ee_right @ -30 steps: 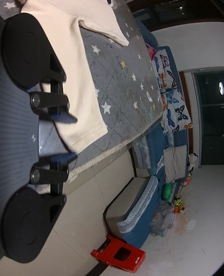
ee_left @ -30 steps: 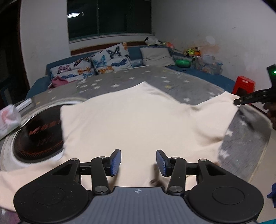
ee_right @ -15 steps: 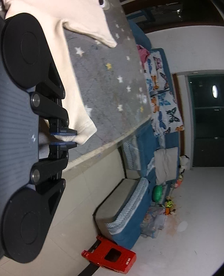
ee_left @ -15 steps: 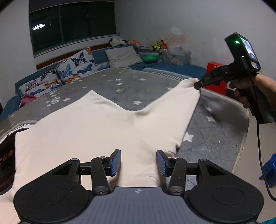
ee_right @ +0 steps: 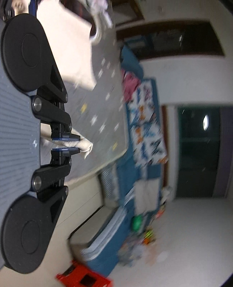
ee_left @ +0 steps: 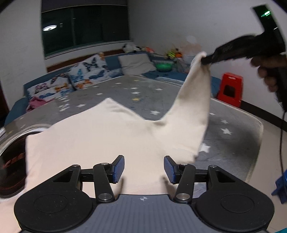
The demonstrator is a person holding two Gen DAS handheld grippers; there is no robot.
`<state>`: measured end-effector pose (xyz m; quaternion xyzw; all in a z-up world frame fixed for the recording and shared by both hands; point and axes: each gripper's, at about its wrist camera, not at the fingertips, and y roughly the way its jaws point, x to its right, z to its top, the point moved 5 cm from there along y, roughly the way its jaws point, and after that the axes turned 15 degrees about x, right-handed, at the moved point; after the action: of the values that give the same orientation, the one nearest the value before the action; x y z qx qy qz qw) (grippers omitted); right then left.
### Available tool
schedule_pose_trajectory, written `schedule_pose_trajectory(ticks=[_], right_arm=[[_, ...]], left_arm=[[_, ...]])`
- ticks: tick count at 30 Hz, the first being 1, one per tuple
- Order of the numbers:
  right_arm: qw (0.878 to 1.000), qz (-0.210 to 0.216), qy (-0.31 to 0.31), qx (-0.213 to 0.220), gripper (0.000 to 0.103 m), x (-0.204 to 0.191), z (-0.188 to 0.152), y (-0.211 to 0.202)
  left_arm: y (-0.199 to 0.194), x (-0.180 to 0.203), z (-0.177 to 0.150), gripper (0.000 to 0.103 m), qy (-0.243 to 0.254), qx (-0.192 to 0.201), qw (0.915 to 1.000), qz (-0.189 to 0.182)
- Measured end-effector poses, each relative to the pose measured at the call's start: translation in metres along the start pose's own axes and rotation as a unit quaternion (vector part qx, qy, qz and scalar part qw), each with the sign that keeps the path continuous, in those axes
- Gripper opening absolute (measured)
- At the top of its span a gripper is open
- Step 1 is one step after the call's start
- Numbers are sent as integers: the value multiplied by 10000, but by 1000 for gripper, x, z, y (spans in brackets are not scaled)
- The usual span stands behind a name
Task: Fold clothes
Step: 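Grasp the sleeve cuff with the right tool and lift it up, then lay the held sleeve across the sweatshirt body and open the right tool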
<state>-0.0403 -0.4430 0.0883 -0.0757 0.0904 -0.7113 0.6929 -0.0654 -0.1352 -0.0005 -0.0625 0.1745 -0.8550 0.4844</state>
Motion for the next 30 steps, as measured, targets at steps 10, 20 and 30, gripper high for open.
schedule_pose_trajectory(ticks=[10, 20, 30], right_arm=[[9821, 1776, -523, 341, 6, -126, 58, -25], [9455, 3109, -929, -263, 6, -248, 29, -22], [9181, 3630, -1168, -1079, 17, -289, -31, -14]], left_arm=[[-45, -68, -14, 52, -655, 90, 9943, 836], [-86, -109, -38, 52, -1111, 97, 9840, 1392], [-103, -124, -44, 54, -1306, 119, 9768, 1695]])
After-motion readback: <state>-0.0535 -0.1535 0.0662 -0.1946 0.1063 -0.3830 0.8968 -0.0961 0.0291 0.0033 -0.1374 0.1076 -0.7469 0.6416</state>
